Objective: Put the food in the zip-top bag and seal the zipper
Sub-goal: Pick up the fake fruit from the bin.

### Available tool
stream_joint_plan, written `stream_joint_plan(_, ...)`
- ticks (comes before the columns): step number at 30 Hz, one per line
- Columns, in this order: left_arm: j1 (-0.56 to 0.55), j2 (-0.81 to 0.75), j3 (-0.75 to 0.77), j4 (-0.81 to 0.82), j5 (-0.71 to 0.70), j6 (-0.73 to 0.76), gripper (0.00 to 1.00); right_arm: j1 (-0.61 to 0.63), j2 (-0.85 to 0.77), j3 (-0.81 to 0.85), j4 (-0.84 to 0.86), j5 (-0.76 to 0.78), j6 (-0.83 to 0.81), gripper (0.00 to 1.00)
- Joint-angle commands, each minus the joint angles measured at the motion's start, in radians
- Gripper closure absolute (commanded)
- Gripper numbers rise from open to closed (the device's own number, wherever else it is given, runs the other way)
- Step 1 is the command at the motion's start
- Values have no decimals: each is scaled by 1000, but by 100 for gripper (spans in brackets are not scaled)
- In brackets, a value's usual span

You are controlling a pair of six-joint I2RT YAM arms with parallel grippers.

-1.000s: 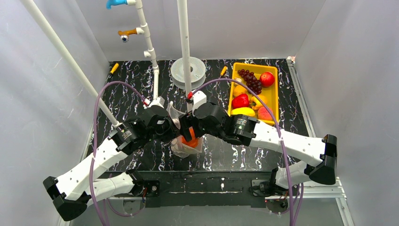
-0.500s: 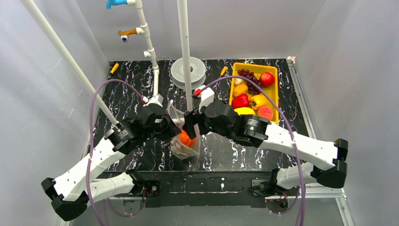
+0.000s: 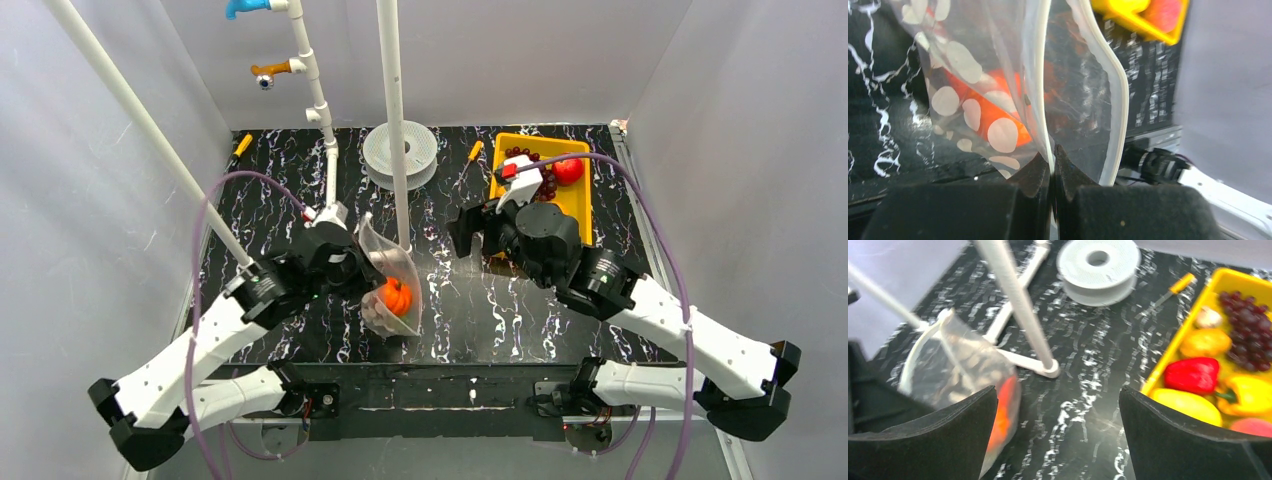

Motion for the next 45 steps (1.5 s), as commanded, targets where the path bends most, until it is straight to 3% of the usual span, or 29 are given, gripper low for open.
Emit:
stream_joint_plan(1, 5, 23, -88, 28, 53, -46, 100, -147, -6, -72, -36, -8, 52, 3)
stream_joint_plan(6, 4, 10, -65, 10, 25, -30, 100, -364, -3, -159, -86, -98, 132, 2)
stream_joint_plan(17, 5, 15, -58, 5, 19, -21, 100, -693, 184, -146, -257, -70, 155, 2)
stream_joint_plan(36, 5, -2, -81, -4, 1, -19, 100, -776, 575, -14, -272, 153, 211, 2)
stream_joint_plan(45, 4, 27, -62, -15, 5, -7, 100, -815, 645, 3, -259, 106, 192, 2)
